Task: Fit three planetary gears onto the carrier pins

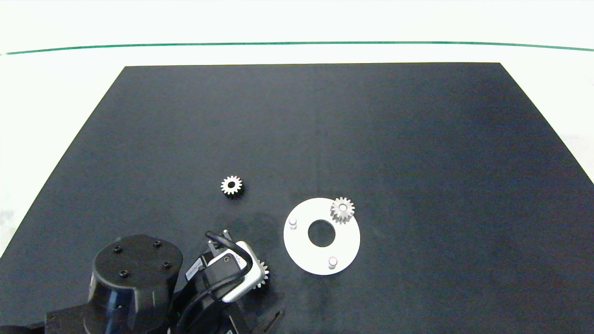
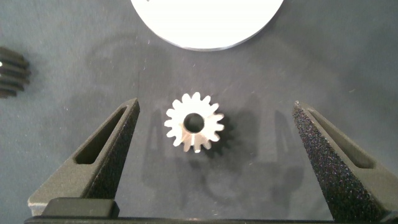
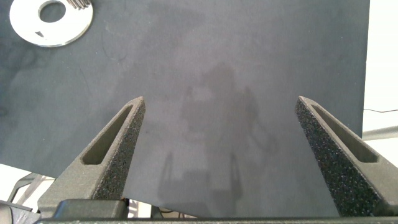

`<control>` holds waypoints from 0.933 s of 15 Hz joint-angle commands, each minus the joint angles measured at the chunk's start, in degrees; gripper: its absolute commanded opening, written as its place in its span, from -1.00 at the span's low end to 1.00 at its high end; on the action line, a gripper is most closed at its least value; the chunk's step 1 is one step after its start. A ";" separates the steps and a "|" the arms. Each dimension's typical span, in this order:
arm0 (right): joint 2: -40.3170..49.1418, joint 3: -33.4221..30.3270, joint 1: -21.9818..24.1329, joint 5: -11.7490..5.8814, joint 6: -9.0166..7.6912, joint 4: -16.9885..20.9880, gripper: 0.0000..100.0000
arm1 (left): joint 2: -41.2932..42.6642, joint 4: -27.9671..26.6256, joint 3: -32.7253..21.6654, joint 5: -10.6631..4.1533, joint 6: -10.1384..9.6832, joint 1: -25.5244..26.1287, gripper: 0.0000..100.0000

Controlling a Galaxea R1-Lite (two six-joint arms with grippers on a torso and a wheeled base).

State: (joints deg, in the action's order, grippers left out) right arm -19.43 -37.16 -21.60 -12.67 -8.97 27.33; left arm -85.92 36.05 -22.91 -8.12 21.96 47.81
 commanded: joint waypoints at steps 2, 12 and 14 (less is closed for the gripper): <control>-0.34 -0.64 -0.02 -0.08 -0.26 0.18 1.00 | -3.11 0.34 -0.12 0.65 2.57 -3.51 1.00; -0.96 -0.72 -0.02 -0.08 -0.26 0.00 1.00 | -2.94 0.43 0.85 3.81 4.24 -8.00 0.78; -0.96 -0.72 -0.11 -0.08 -0.26 0.00 1.00 | -2.85 0.43 0.14 3.81 4.15 -7.91 0.69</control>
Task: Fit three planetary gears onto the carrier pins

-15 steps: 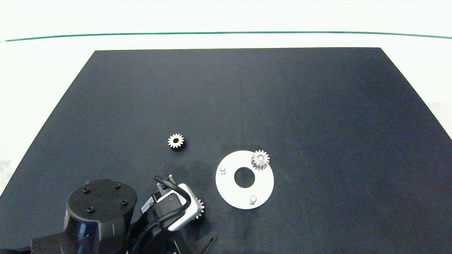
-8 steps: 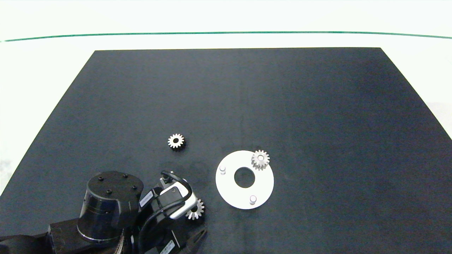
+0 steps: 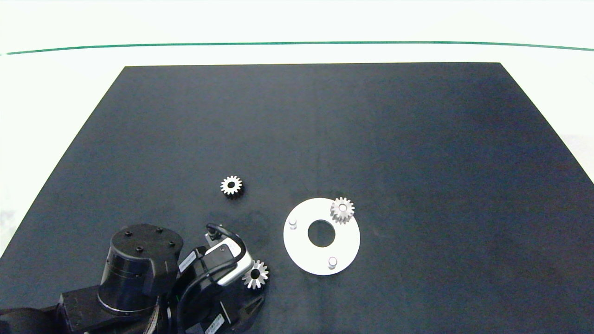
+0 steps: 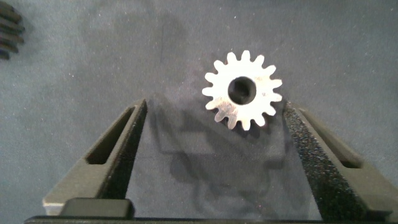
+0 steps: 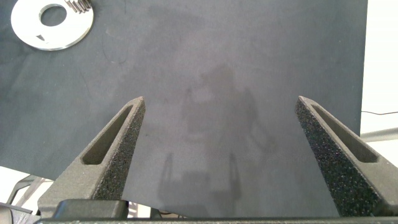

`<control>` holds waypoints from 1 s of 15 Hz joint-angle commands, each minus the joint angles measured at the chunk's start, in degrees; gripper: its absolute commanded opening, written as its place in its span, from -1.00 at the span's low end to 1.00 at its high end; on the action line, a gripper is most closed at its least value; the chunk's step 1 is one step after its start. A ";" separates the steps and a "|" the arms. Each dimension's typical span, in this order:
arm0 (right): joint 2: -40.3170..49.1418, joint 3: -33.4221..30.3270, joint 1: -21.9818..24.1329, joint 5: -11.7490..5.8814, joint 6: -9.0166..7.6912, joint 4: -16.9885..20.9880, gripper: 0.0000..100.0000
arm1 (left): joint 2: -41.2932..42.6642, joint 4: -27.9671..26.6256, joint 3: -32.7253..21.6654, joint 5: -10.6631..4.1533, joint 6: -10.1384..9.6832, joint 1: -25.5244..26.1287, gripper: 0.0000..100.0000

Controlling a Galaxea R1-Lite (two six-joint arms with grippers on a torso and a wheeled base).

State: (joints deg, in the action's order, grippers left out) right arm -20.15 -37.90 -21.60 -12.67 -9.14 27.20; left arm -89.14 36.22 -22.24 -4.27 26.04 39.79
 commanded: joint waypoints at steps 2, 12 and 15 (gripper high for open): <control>-0.33 0.02 -0.02 -0.08 -0.09 0.14 1.00 | 0.37 0.26 -0.44 -0.04 0.06 0.02 0.60; -0.77 -0.42 -0.11 0.10 -0.09 0.14 1.00 | 0.28 0.26 -0.44 -0.04 -0.20 0.55 0.21; -1.29 -0.86 -0.11 0.10 -0.09 0.05 1.00 | 0.19 0.17 -0.18 -0.04 -0.38 1.17 0.09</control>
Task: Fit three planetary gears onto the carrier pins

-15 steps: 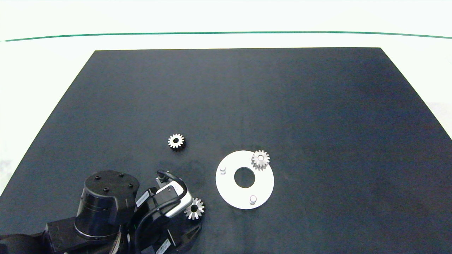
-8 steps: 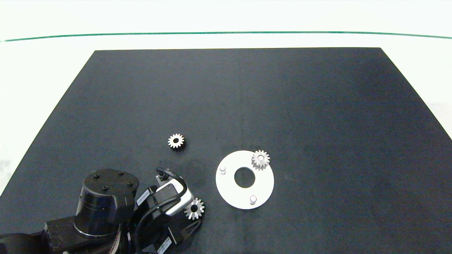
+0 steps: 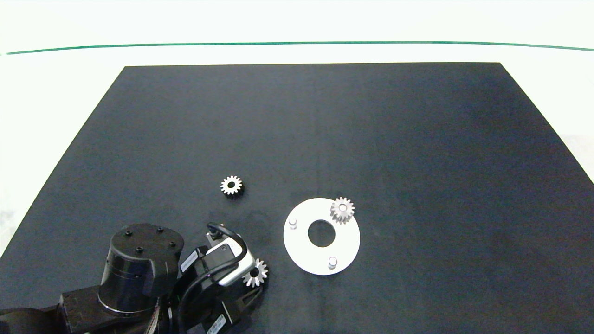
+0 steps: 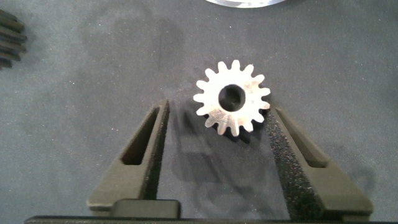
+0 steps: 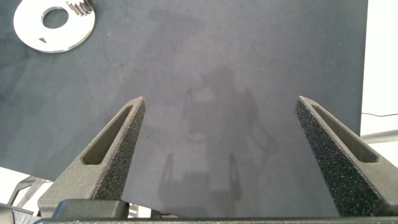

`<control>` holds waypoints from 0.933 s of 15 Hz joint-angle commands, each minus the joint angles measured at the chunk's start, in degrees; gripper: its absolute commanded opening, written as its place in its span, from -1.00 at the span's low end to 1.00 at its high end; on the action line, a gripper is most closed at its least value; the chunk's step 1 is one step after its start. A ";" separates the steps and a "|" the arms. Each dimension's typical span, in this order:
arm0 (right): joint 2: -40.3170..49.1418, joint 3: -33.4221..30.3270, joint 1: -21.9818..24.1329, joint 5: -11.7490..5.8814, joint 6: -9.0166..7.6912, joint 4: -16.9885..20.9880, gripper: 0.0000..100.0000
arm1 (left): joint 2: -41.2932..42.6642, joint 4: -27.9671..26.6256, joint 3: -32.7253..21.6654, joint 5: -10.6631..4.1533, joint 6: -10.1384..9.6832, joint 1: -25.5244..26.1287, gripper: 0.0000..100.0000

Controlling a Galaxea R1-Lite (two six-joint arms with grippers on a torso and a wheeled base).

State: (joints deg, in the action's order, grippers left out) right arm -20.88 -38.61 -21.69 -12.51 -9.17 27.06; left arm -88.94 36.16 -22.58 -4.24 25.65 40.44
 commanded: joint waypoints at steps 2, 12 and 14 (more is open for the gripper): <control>-0.47 -0.15 0.07 -0.06 -0.06 0.18 1.00 | -0.09 0.14 0.25 -0.06 -0.16 1.05 0.00; -0.39 -0.06 -0.02 -0.06 -0.06 0.27 1.00 | -0.44 0.23 0.52 -0.06 -2.18 2.63 -0.39; -0.39 -0.06 -0.02 -0.06 -0.06 0.27 1.00 | -0.44 0.23 0.52 -0.06 -2.18 2.72 -0.48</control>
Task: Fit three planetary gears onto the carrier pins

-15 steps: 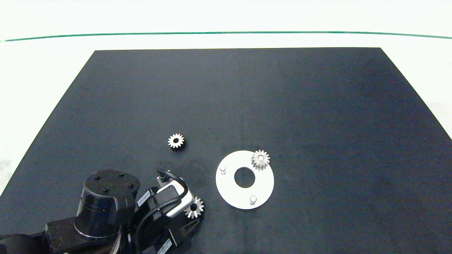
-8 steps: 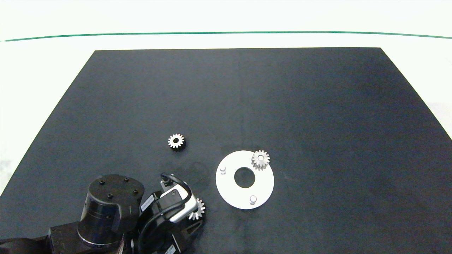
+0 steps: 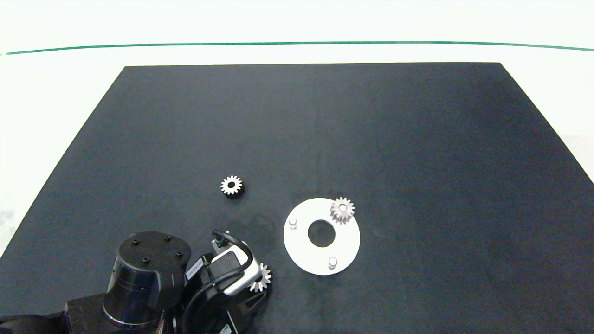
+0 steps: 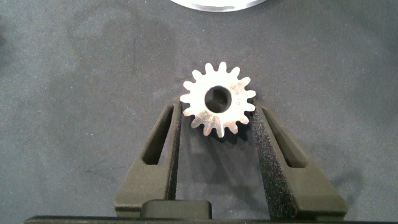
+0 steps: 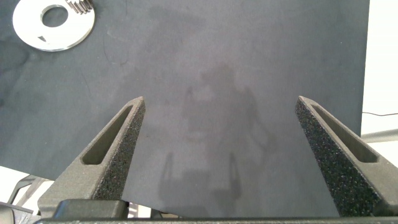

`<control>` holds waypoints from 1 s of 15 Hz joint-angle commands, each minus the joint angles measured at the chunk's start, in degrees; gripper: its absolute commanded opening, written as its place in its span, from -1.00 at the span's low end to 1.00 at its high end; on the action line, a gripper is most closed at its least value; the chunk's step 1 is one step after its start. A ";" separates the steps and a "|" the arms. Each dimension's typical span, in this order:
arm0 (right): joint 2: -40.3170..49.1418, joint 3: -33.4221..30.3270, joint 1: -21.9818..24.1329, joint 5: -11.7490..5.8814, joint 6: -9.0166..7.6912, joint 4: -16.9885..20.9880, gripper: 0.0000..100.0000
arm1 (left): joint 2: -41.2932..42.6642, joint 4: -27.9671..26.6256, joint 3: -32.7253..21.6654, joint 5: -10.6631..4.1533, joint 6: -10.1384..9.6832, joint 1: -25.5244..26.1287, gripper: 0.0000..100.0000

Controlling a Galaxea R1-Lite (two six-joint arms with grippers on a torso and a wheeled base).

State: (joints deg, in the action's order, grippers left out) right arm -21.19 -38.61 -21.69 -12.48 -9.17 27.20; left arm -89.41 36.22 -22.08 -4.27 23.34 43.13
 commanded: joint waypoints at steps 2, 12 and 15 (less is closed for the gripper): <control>-0.08 -0.15 -0.02 -0.09 -0.06 0.14 1.00 | 0.11 0.17 0.10 -0.04 0.12 0.02 -0.57; 0.01 -0.77 0.07 -0.17 -0.06 0.22 1.00 | 0.64 0.17 0.28 -0.13 0.03 0.02 -0.96; 0.09 -1.12 0.07 -0.26 -0.15 0.22 1.00 | 2.13 0.08 -0.16 -0.48 -1.90 2.05 -1.00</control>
State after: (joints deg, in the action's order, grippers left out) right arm -21.11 -39.61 -21.60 -12.68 -9.20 27.31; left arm -88.26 35.99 -22.08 -4.66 21.36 44.53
